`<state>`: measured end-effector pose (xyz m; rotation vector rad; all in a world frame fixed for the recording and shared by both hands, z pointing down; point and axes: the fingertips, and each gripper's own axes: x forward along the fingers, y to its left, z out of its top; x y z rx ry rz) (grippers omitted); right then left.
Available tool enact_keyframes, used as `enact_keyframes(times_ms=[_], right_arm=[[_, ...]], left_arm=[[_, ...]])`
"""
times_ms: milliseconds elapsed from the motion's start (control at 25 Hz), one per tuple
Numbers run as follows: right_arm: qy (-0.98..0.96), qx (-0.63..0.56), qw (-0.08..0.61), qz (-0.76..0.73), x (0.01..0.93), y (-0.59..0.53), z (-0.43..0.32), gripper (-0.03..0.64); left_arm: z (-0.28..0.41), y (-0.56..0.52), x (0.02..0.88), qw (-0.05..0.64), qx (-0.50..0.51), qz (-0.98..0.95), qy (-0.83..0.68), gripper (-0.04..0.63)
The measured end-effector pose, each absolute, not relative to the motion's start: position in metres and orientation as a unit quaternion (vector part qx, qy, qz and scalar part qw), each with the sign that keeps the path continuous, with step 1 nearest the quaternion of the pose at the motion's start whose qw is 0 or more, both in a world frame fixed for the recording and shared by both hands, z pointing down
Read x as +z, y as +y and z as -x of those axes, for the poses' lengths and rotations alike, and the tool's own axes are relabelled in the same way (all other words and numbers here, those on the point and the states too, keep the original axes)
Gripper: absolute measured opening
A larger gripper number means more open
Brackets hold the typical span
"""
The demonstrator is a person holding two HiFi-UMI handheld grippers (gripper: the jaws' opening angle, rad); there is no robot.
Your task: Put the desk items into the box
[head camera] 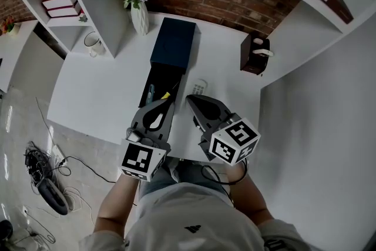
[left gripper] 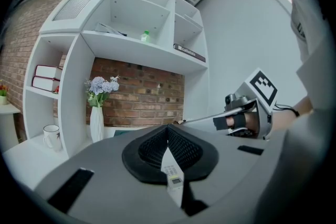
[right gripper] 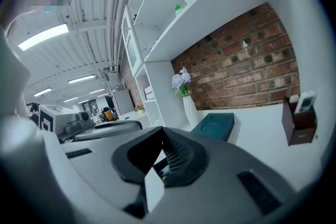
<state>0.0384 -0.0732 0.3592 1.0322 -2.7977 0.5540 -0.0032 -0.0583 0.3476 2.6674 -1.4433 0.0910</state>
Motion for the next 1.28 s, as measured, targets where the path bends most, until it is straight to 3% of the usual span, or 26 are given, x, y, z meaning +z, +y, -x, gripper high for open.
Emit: enact_keyframes(times_ms=[520,1280], right_arm=[[-0.915,0.2,0.065,-0.344,0.383,-0.091,-0.081,0.009],[-0.875,0.294,0.135,-0.361,0.476,-0.111,-0.103,0.012]], left_arm=[[-0.024,-0.059,0.354,0.059,0.031,-0.862,-0.503,0.011],[-0.024,-0.074,0.365,0.073,0.043,-0.856,-0.51,0.011]])
